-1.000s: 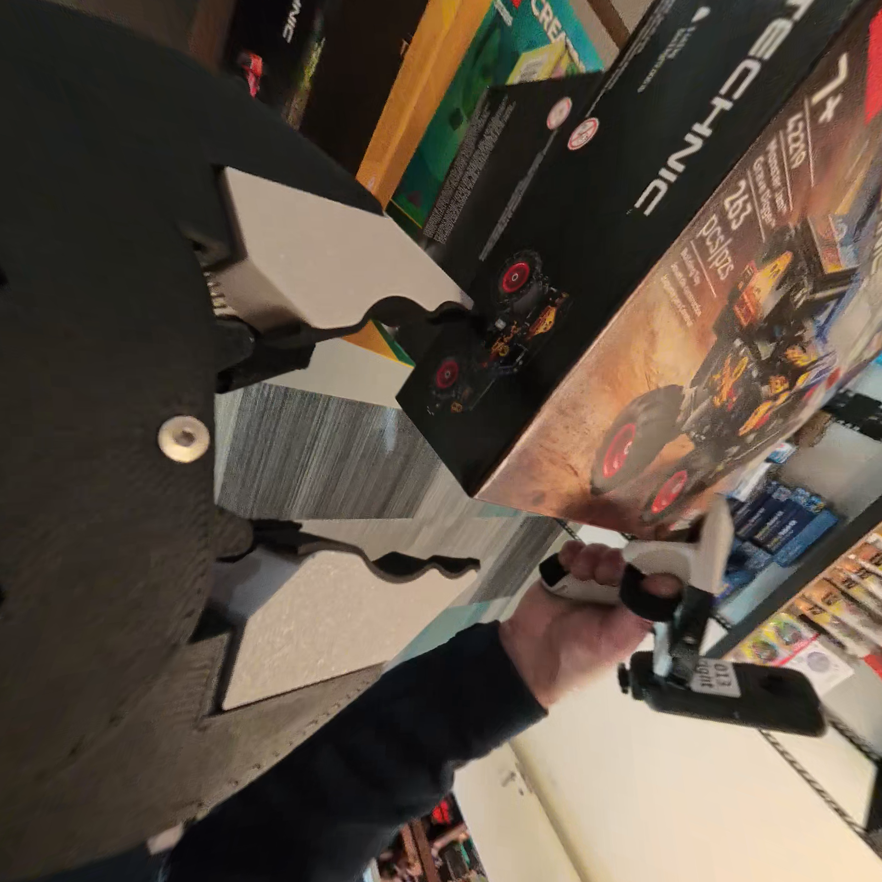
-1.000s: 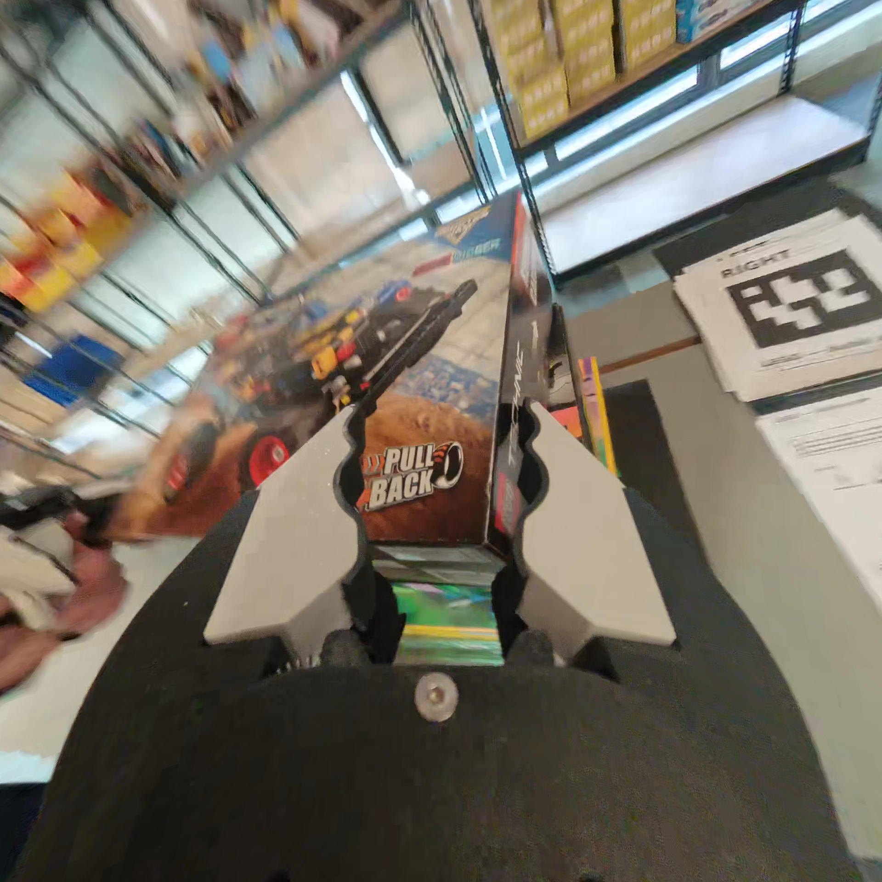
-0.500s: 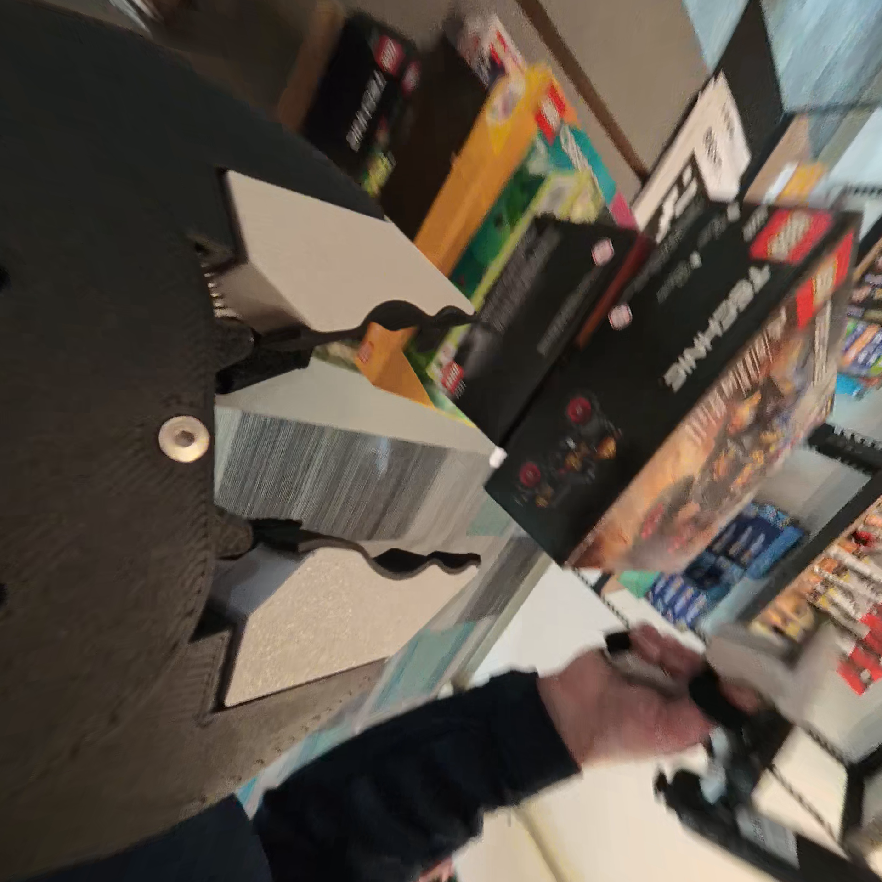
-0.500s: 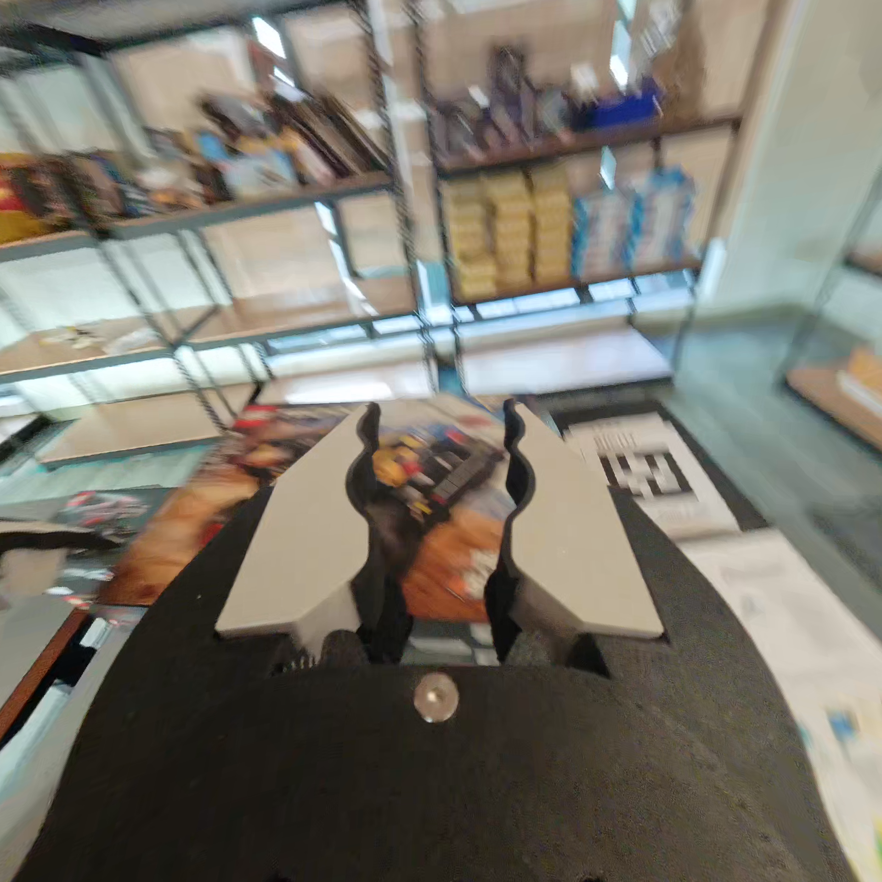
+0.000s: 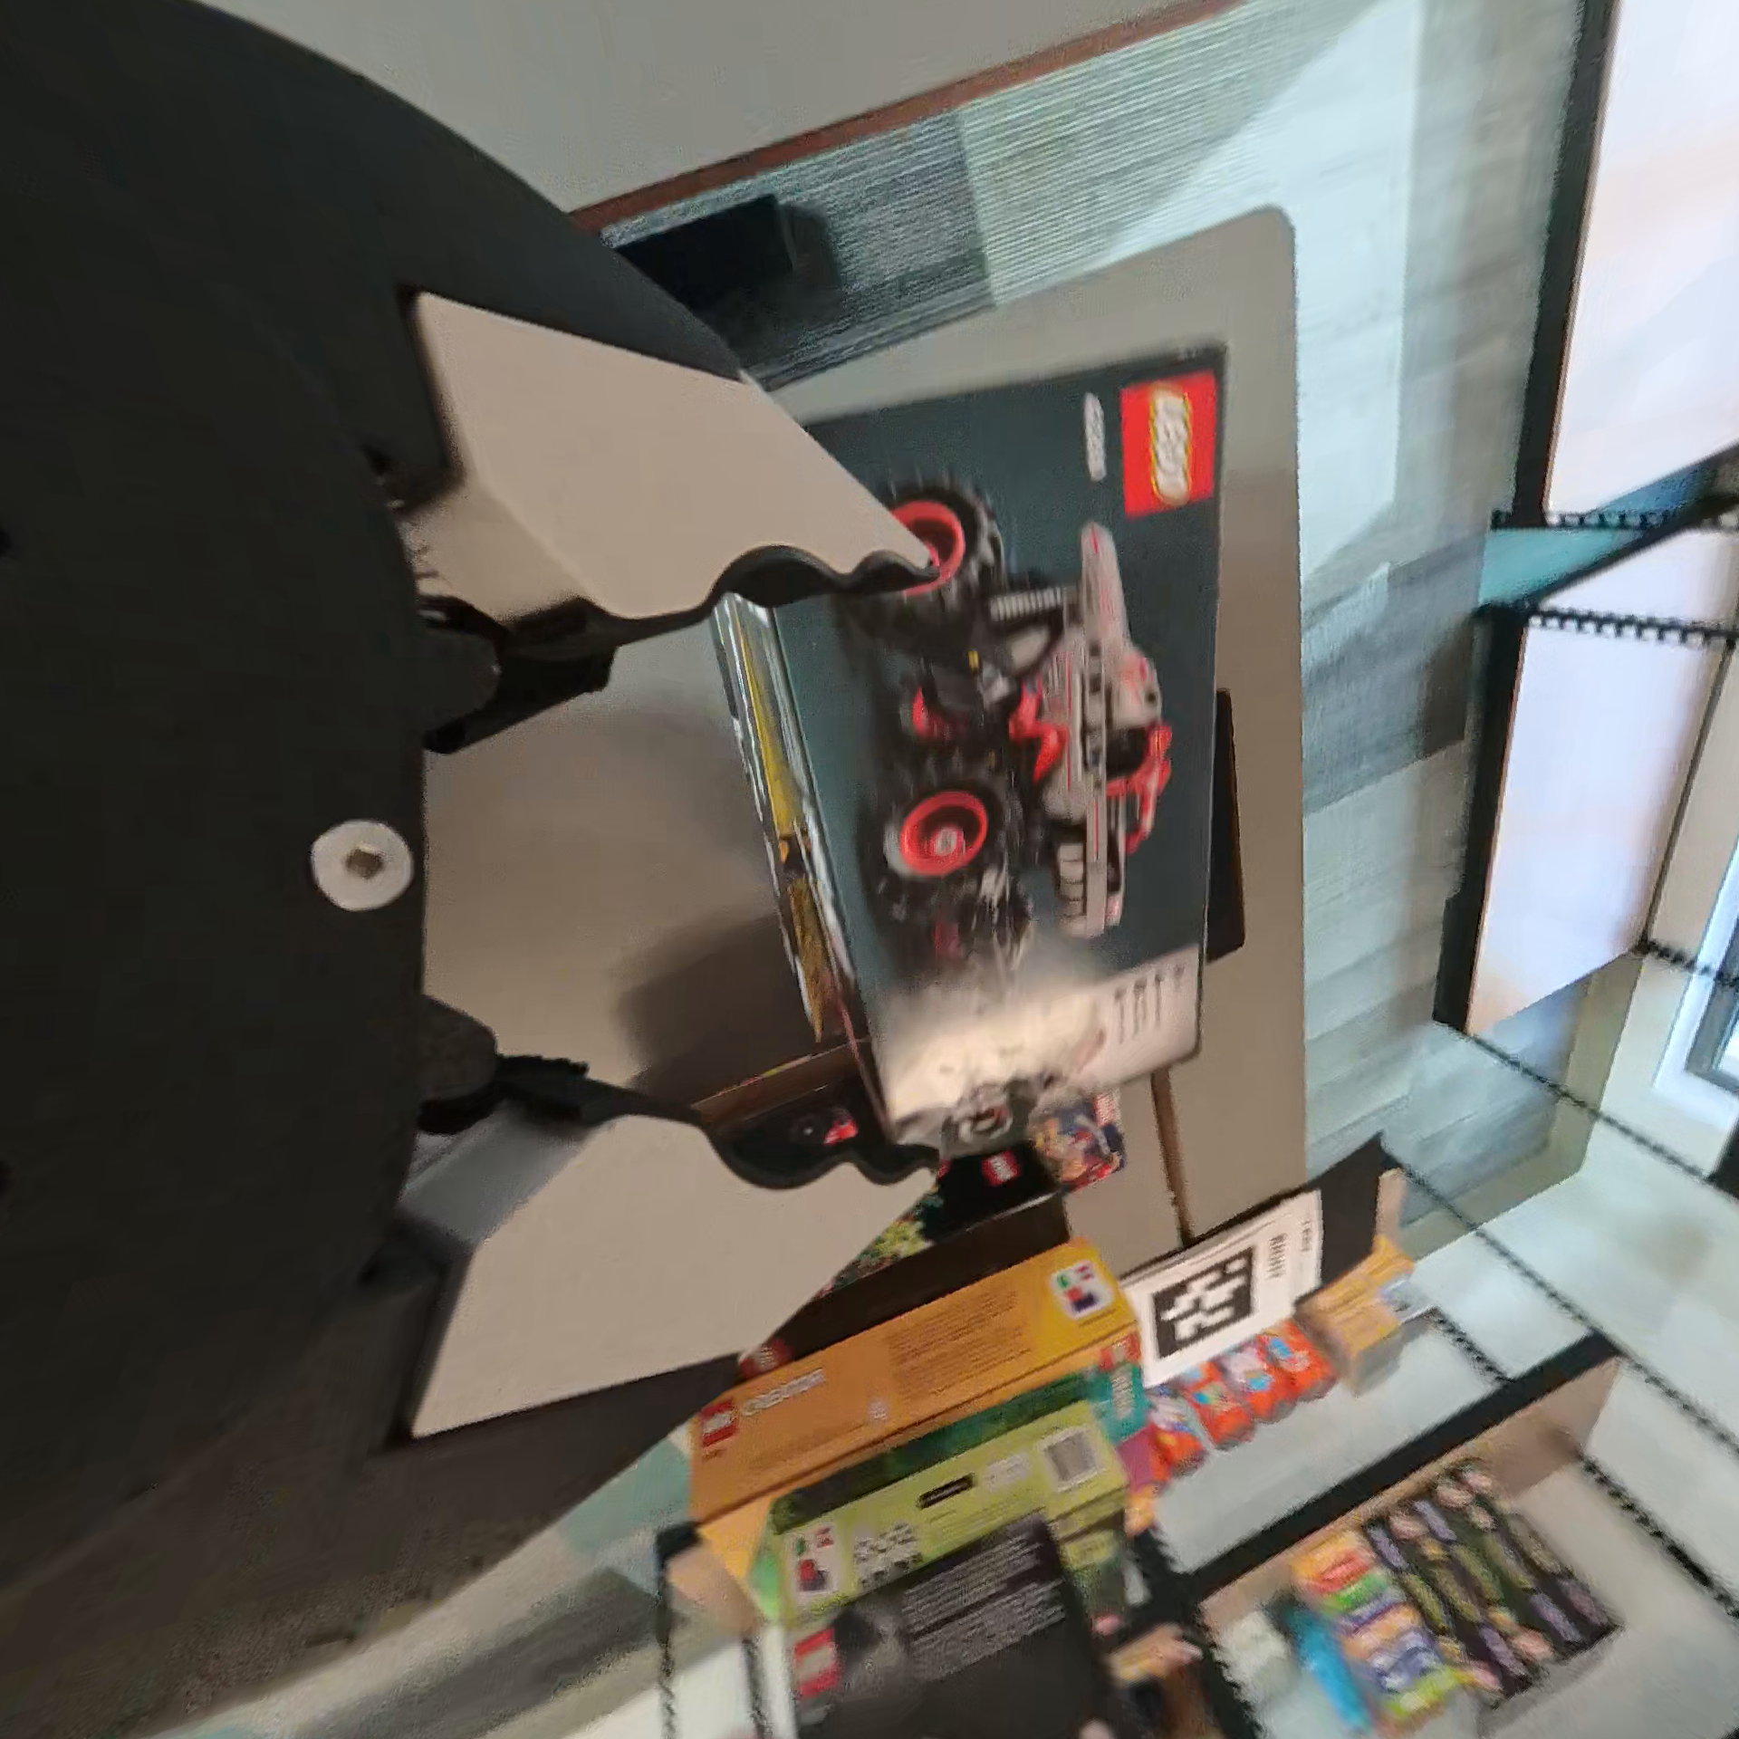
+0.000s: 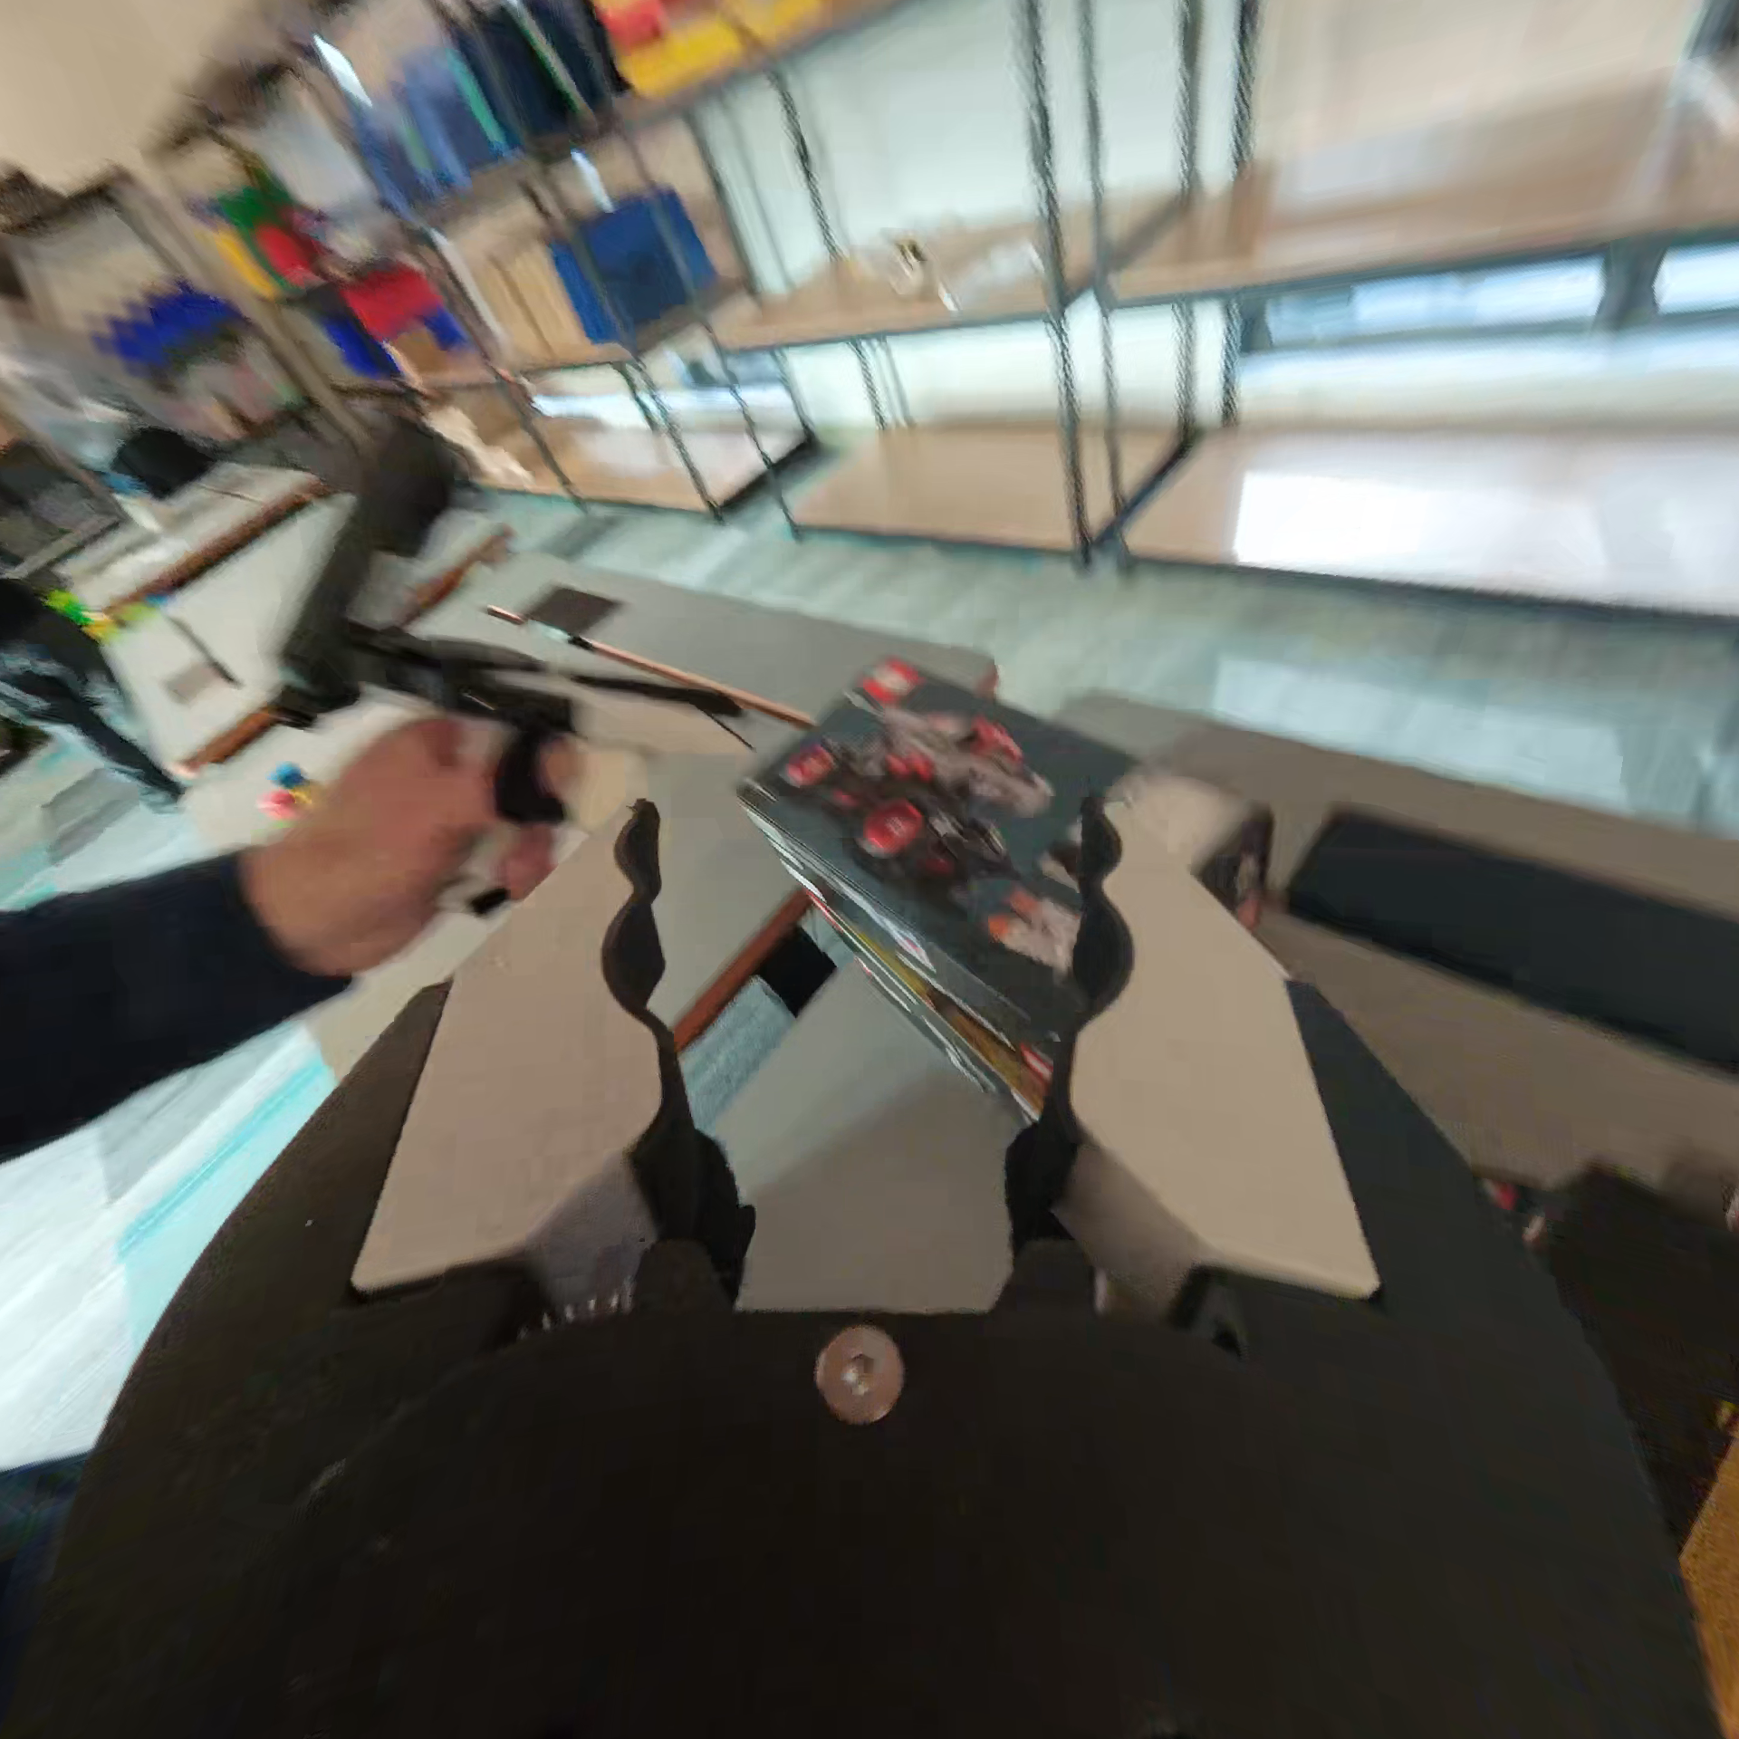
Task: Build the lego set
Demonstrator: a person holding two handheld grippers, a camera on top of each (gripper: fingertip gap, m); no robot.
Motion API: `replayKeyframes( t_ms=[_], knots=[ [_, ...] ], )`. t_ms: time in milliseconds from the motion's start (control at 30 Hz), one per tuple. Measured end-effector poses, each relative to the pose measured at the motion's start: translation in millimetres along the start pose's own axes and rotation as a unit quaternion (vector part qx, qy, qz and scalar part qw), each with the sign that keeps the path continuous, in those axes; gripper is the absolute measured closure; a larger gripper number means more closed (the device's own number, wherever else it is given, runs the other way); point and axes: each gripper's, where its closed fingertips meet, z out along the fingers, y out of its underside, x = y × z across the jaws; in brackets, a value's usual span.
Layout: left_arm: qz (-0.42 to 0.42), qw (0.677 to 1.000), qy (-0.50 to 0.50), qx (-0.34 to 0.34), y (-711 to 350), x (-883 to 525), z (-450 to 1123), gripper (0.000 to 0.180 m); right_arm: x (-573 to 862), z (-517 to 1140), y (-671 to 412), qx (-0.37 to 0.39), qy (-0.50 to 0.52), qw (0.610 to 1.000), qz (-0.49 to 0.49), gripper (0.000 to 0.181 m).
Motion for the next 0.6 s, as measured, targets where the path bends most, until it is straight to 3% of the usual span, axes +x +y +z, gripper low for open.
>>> replayKeyframes(
  t_ms=[167, 267, 300, 367, 467, 600],
  knots=[
    [-0.093, 0.995, -0.036, -0.027, 22.6, -78.0, 18.7, 0.062, 57.7, 61.8, 88.5, -0.069, 0.047, 0.99, 0.118, 0.085],
    [-0.182, 0.981, 0.035, -0.061, 45.7, -78.0, 42.3, 0.069, 58.4, 89.7, 123.5, -0.116, 0.026, 0.977, 0.179, 0.088],
    [-0.21, 0.975, 0.043, -0.061, 50.7, -80.2, 48.9, 0.061, 59.9, 97.4, 136.0, -0.134, 0.027, 0.97, 0.201, 0.082],
    [-0.203, 0.977, 0.017, -0.061, 58.4, -92.1, 53.9, 0.079, 69.4, 105.9, 150.7, -0.146, 0.048, 0.962, 0.223, 0.093],
    [-0.181, 0.982, 0.015, -0.055, 56.7, -91.4, 54.8, 0.082, 78.7, 105.4, 149.3, -0.131, 0.043, 0.956, 0.259, 0.105],
    [-0.154, 0.985, 0.017, -0.079, 60.0, -78.0, 51.7, 0.078, 80.4, 95.5, 133.5, -0.132, 0.063, 0.969, 0.201, 0.116]
  ],
)
